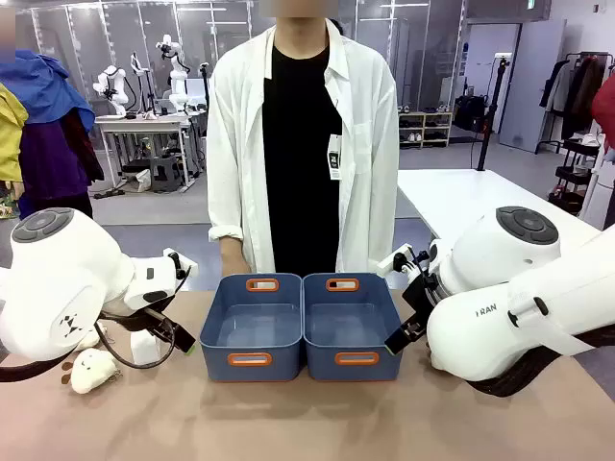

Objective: Sort the digital clocks into the basket.
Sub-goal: Pick up the Digital clock from the table and place it into the empty Plastic storage basket.

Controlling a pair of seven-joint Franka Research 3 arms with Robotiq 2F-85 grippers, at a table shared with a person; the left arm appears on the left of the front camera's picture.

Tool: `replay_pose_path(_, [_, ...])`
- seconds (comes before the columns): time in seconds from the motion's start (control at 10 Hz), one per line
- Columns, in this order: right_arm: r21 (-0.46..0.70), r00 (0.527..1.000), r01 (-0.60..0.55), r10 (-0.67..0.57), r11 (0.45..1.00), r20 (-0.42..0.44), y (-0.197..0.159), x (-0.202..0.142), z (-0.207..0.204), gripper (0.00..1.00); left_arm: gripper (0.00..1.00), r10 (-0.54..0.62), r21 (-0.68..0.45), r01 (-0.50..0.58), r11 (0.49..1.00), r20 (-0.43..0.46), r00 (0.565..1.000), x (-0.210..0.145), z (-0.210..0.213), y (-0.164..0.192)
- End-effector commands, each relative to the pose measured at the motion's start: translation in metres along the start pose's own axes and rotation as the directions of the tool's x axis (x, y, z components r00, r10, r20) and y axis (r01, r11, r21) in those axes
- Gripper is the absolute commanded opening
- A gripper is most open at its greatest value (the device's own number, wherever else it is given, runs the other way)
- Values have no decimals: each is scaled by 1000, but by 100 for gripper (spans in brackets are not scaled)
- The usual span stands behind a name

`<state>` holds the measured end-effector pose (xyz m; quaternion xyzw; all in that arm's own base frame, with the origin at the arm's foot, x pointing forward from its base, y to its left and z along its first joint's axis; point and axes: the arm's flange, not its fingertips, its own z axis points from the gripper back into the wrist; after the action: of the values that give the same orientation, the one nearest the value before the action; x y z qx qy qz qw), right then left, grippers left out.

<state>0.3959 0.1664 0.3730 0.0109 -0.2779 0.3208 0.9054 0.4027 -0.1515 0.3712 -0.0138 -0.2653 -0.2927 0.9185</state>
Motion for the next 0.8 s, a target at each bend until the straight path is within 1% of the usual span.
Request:
replay_pose_path(0.0, [0,1000,0,0,1000,0,0,0,0,100,100,0,0,0,1000,0,1000,0,0,0])
replay_pose_path(0.7, [-1,1000,-1,1,1000,0,0,0,0,100,100,-1,0,1,1000,0,1000,0,0,0])
